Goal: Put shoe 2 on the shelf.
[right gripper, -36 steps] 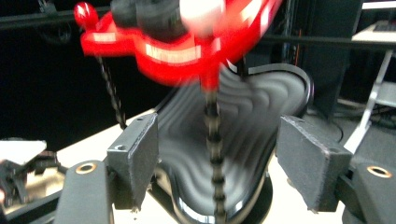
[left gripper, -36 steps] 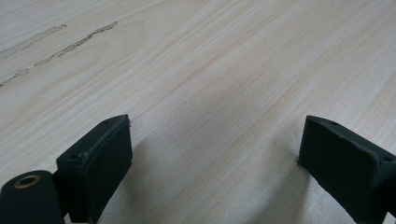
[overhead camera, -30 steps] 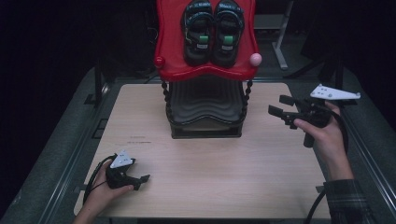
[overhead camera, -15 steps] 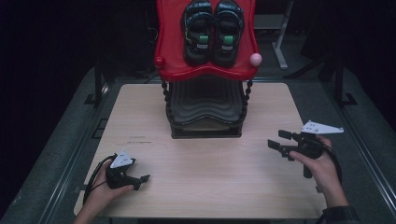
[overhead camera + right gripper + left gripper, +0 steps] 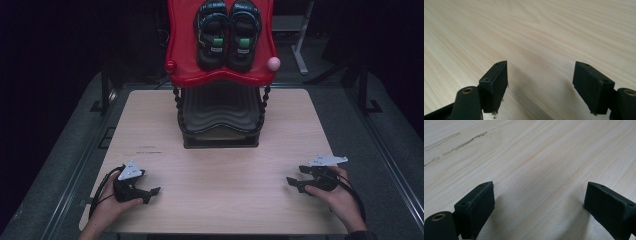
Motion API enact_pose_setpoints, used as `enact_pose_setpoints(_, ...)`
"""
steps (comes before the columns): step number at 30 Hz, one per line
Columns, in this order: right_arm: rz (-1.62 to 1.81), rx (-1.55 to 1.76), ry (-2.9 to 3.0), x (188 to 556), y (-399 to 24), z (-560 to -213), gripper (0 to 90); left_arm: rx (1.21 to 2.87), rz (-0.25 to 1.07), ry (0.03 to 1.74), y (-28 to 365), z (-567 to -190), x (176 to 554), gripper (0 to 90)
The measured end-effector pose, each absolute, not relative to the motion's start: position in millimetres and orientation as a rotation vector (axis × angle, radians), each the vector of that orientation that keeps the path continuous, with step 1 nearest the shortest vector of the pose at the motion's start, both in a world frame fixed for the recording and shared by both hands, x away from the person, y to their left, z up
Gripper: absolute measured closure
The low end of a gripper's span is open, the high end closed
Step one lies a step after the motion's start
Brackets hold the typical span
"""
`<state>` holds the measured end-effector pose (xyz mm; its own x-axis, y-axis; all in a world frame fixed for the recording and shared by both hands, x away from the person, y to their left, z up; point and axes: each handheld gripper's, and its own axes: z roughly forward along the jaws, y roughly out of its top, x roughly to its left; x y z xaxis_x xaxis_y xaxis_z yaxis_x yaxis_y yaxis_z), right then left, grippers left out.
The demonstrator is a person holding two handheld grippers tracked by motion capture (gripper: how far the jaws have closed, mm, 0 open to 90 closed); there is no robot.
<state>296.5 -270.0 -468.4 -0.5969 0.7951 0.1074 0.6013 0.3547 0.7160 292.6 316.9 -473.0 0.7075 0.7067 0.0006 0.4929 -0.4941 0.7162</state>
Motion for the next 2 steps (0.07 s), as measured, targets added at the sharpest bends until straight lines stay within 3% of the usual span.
enact_pose_setpoints(2, 1.065, 1.253, 2.365, 294.8, -270.7, -470.8, 26.5, 2.196, 0.383, 0.908, 316.9, -472.9, 292.6, 8.9)
